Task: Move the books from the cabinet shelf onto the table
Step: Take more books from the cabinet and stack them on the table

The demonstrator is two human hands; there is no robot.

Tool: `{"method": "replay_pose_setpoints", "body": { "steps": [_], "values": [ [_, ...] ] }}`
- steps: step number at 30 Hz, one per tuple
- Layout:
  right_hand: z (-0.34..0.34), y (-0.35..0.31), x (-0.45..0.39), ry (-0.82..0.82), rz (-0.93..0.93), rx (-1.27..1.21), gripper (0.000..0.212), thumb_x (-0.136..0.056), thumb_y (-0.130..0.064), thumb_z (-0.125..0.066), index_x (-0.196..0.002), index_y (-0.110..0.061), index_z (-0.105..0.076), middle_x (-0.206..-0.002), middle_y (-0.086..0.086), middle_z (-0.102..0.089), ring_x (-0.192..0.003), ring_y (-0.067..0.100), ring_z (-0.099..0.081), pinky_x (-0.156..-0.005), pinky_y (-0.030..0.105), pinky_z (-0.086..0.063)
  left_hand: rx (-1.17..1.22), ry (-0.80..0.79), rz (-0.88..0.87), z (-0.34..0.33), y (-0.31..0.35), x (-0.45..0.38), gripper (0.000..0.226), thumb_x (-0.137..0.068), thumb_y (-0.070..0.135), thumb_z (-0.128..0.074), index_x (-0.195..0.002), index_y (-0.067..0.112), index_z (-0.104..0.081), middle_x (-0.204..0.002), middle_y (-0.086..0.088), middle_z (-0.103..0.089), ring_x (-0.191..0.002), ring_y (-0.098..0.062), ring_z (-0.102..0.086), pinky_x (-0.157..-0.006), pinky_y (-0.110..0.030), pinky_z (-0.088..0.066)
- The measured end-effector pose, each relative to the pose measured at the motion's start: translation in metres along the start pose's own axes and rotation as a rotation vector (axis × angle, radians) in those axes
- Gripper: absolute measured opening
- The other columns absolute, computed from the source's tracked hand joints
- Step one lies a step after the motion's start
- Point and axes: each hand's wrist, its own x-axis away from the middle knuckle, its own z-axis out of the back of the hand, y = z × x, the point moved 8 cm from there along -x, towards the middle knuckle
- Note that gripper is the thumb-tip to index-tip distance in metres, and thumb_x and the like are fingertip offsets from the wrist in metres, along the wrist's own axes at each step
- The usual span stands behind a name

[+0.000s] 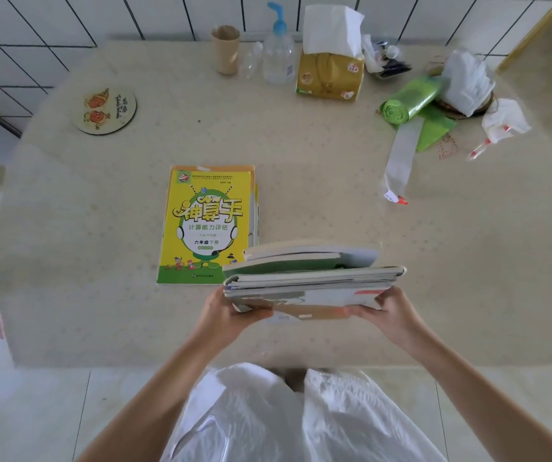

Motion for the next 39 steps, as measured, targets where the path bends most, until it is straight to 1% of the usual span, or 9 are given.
{"method": "replay_pose_setpoints", "body": {
  "steps": [3,6,9,12,14,17,20,30,39],
  "values": [
    [-0.006,-0.017,-0.003,-0.069,-0.039,-0.070,0.036,-0.071,0.008,-0.076,-0.095,-0.016,-0.066,-0.100,-0.001,-0.072,-0.095,0.013,-0.069,-0.086,0.023,-0.055,-0.003,0.011,-0.016,0.014,0.008,-0.002,0.053,-0.050,0.041,-0.088,-0.094,0.014,-0.074,-0.084,0.007,-0.076,-0.079,-0.009,-0.070,-0.071,-0.027,-0.056],
    [-0.017,-0.041,-0.016,-0.121,-0.062,-0.166,0.047,-0.073,0.019,-0.068,-0.101,-0.018,-0.058,-0.098,-0.005,-0.070,-0.085,0.000,-0.068,-0.075,0.015,-0.054,0.120,0.038,0.009,0.027,0.017,-0.004,0.042,-0.055,0.015,-0.091,-0.091,0.013,-0.069,-0.086,0.006,-0.076,-0.077,-0.011,-0.069,-0.071,-0.024,-0.055],
    [-0.037,-0.070,-0.031,-0.182,-0.068,-0.211,0.048,-0.076,0.016,-0.066,-0.105,-0.022,-0.056,-0.095,-0.013,-0.073,-0.088,0.002,-0.068,-0.073,0.016,-0.053,0.279,0.109,0.033,0.051,0.022,-0.004,0.042,-0.054,0.031,-0.085,-0.091,0.021,-0.069,-0.092,0.000,-0.075,-0.086,-0.017,-0.070,-0.076,-0.028,-0.057],
    [-0.060,-0.091,-0.045,-0.209,-0.120,-0.284,0.044,-0.079,0.010,-0.068,-0.111,-0.018,-0.057,-0.107,-0.001,-0.072,-0.094,0.011,-0.069,-0.076,0.025,-0.056,0.380,0.159,0.083,0.076,0.024,-0.006,0.042,-0.067,0.032,-0.084,-0.103,0.019,-0.067,-0.100,-0.011,-0.074,-0.092,-0.035,-0.069,-0.081,-0.047,-0.058],
    [-0.077,-0.101,-0.053,-0.213,-0.175,-0.361,0.048,-0.080,0.007,-0.068,-0.121,-0.013,-0.054,-0.114,0.007,-0.070,-0.102,0.022,-0.068,-0.085,0.039,-0.056,0.424,0.231,0.118,0.095,0.026,-0.009,0.033,-0.079,0.024,-0.076,-0.108,0.017,-0.062,-0.097,-0.011,-0.074,-0.083,-0.032,-0.071,-0.072,-0.044,-0.060],
    [-0.102,-0.111,-0.069,-0.166,-0.231,-0.426,0.050,-0.082,0.000,-0.069,-0.124,-0.018,-0.051,-0.113,0.006,-0.069,-0.100,0.024,-0.068,-0.083,0.042,-0.056,0.423,0.338,0.171,0.122,0.024,-0.018,0.037,-0.085,0.026,-0.071,-0.118,0.025,-0.054,-0.090,-0.007,-0.073,-0.075,-0.024,-0.071,-0.059,-0.036,-0.058],
    [-0.122,-0.113,-0.085,-0.075,-0.305,-0.423,0.050,-0.083,-0.008,-0.071,-0.125,-0.020,-0.047,-0.111,0.006,-0.068,-0.095,0.024,-0.068,-0.077,0.041,-0.058,0.360,0.364,0.248,0.139,0.014,-0.033,0.053,-0.085,0.036,-0.071,-0.130,0.038,-0.045,-0.091,-0.003,-0.073,-0.074,-0.020,-0.071,-0.060,-0.036,-0.058],
    [-0.154,-0.097,-0.109,-0.008,-0.389,-0.300,0.039,-0.092,-0.022,-0.060,-0.127,-0.025,-0.041,-0.109,-0.001,-0.065,-0.093,0.017,-0.067,-0.082,0.039,-0.057,0.203,0.306,0.371,0.155,-0.012,-0.069,0.056,-0.084,0.039,-0.071,-0.133,0.033,-0.044,-0.090,0.003,-0.071,-0.077,-0.015,-0.070,-0.065,-0.031,-0.055],
    [-0.150,-0.097,-0.113,0.054,-0.351,-0.156,0.037,-0.087,-0.021,-0.064,-0.120,-0.024,-0.048,-0.106,-0.004,-0.065,-0.093,0.013,-0.066,-0.083,0.036,-0.056,0.198,0.307,0.419,0.157,-0.025,-0.074,0.043,-0.081,0.038,-0.074,-0.116,0.041,-0.048,-0.082,0.002,-0.072,-0.074,-0.015,-0.070,-0.062,-0.032,-0.056]
  ]
}}
